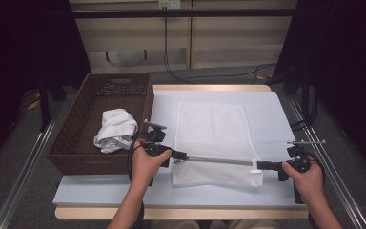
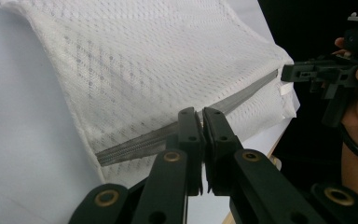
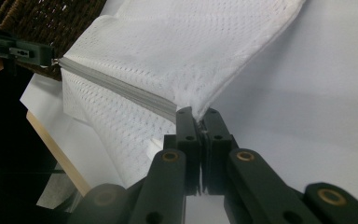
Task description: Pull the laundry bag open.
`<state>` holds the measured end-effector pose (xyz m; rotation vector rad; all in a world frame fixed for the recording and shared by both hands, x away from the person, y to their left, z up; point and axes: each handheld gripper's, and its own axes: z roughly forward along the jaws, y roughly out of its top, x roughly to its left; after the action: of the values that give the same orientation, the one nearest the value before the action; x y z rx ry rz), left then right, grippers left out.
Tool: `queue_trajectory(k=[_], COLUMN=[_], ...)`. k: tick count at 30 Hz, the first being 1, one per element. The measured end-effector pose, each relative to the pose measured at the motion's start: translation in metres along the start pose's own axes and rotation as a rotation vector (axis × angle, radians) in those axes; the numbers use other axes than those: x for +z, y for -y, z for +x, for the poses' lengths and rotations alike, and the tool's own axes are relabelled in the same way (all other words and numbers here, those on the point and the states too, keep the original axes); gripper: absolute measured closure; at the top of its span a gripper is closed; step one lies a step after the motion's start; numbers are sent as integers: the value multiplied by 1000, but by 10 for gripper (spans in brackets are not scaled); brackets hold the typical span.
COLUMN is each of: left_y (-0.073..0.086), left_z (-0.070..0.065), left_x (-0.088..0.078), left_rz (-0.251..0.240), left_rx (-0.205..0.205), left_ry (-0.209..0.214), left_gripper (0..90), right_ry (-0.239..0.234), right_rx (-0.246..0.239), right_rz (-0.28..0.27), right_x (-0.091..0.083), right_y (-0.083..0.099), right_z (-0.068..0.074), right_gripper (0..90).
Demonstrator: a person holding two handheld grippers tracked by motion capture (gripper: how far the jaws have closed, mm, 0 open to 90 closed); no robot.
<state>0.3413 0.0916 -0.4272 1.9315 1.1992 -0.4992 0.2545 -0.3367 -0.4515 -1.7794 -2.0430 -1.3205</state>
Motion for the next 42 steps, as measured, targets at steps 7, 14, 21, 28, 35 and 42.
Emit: queue_trajectory(k=[7,14,21,28,35,42], left_y=[0,0,1,2,3,3], left_z=[-1,-1,-3,-4,-4,-1], left_x=[-4,-5,-6,-6,-7,-5], left_rz=[-11,-10,-12,-8,-13,1], left_rx=[-3,-8,-17,-19,-28,-30], left_ry=[-13,-6,-1,-11,-12,-25], left_gripper=[868,868,868,868,868,868], right_ry=[5,6,-2,5,4,8], right_rx=[4,1,3,14,19,21], right_rz=[-4,-8,-10,-8,-17,-8], right_x=[-3,-3,-4,-6,-10,-12], right_y=[-1,0,0,0,0,0], right_z=[-1,-2,-2,-4,-9,-10], right_gripper=[885,885,885,885,885,885])
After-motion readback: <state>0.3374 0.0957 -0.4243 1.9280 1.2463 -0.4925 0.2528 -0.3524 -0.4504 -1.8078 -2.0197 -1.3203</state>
